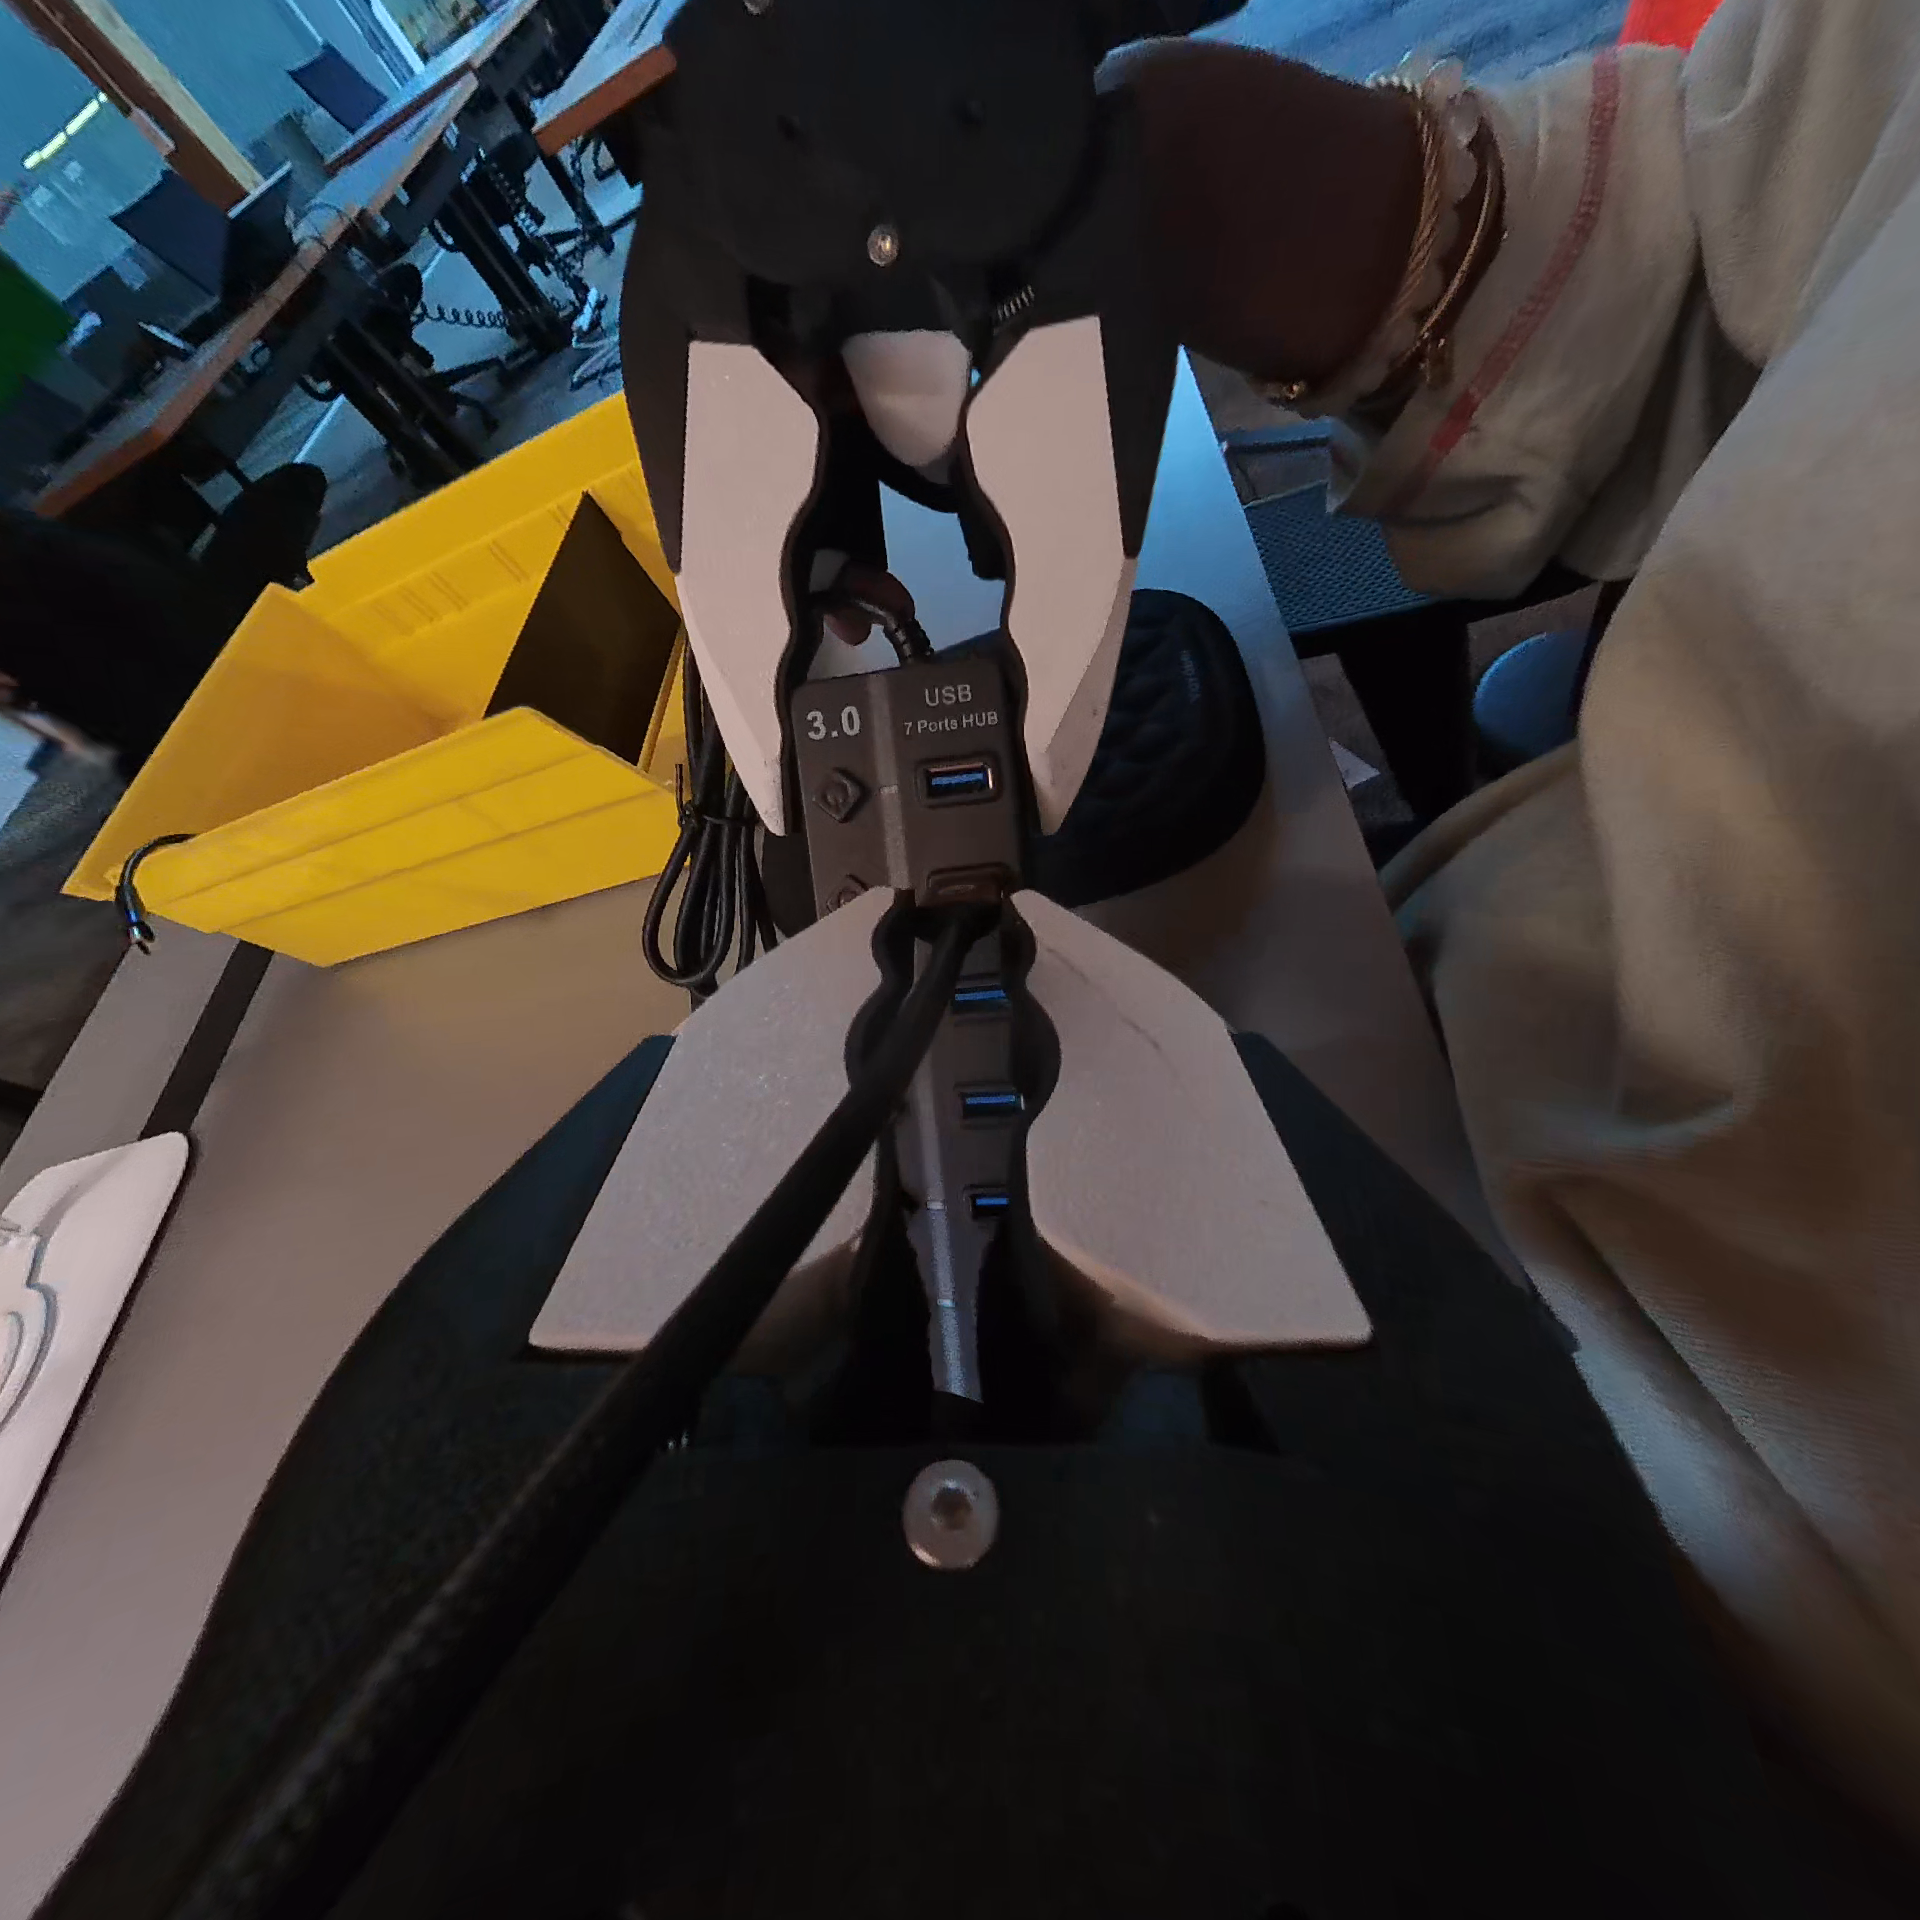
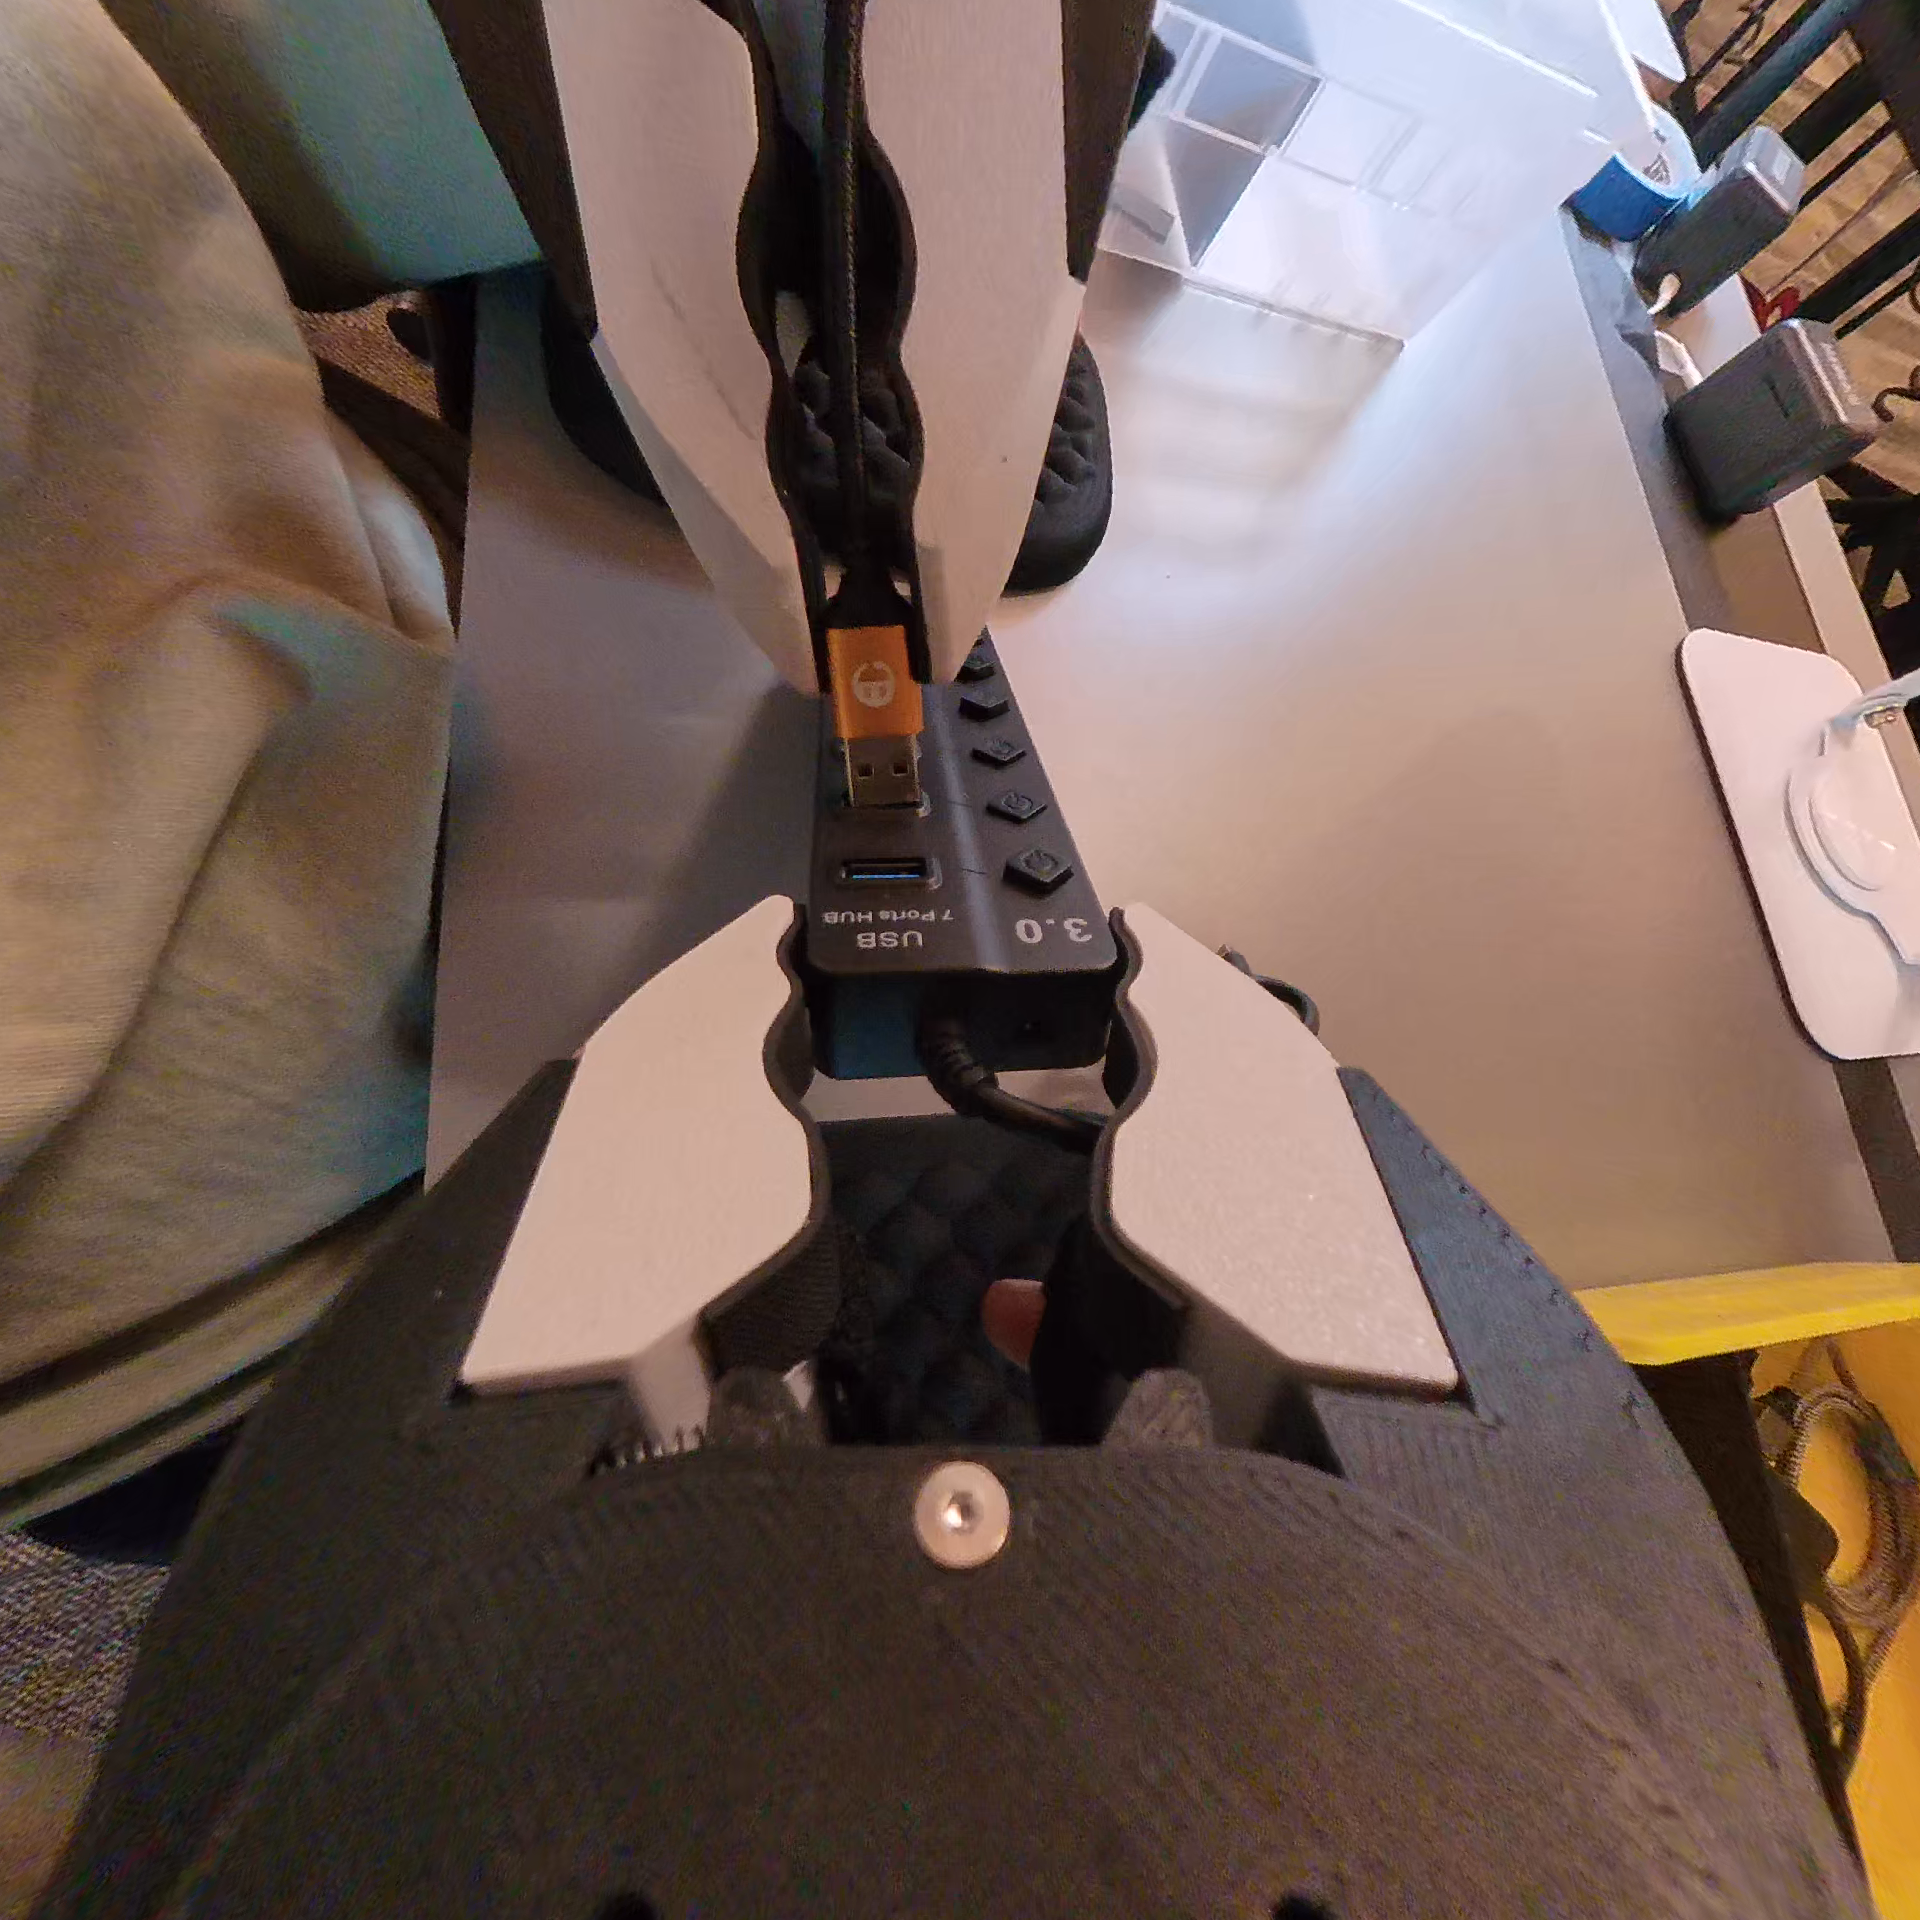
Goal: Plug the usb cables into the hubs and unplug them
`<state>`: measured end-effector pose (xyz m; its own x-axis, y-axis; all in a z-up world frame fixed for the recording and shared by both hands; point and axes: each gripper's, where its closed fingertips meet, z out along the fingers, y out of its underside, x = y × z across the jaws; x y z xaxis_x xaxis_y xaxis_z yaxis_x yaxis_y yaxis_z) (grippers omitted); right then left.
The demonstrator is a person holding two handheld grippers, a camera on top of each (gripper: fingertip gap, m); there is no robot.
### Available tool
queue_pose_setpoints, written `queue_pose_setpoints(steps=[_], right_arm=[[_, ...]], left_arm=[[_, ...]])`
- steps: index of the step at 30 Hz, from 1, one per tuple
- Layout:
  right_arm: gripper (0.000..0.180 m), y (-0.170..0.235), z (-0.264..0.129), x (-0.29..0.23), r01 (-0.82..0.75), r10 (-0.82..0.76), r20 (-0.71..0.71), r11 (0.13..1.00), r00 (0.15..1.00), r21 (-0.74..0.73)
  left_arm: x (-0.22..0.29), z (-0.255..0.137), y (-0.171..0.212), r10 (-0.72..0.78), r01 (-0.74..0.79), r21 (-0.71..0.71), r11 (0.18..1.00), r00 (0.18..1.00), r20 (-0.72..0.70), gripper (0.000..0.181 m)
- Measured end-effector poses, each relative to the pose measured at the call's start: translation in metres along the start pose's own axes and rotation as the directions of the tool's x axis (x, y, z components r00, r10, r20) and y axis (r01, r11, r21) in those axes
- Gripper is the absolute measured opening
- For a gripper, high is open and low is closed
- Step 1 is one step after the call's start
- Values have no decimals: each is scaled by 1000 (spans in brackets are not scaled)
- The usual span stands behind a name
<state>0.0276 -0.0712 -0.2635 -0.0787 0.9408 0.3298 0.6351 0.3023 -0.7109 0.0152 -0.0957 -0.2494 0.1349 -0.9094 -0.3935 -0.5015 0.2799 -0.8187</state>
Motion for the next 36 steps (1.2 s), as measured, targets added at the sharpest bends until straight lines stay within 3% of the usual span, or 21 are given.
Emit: queue_pose_setpoints(steps=[8,18,22,27,28,29,30,32,36], right_arm=[[55,-10,1,-4,36,-35,-19,999,999,15],[54,-17,2,-7,57,-53,-53,996,997,69],[54,-11,7,-7,74,-72,-75,997,995,17],[54,-14,7,-4,31,-26,-53,995,998,92],[54,-17,7,-1,15,-9,-50,992,999,125],[54,-12,8,3,4,3,-62,994,998,111],[54,-4,9,9,-3,10,-89,997,996,76],[54,5,7,18,-30,40,-121,996,992,81],[54,17,3,21,-87,96,-87,990,992,111]], left_arm=[[5,-3,-1,61,-64,-96,993,997,-40,16],[9,-3,2,-16,19,43,999,998,-63,16],[10,1,7,9,-9,11,1000,998,-55,16],[7,0,8,-55,57,35,998,998,-41,16],[6,2,15,-58,58,-9,998,998,-32,25],[5,1,26,-57,56,-63,996,998,-25,55],[8,-2,31,-84,80,-83,993,996,-43,68],[26,-16,37,-174,155,-130,979,973,-150,78],[66,-56,36,-225,173,-165,971,893,-389,78]])
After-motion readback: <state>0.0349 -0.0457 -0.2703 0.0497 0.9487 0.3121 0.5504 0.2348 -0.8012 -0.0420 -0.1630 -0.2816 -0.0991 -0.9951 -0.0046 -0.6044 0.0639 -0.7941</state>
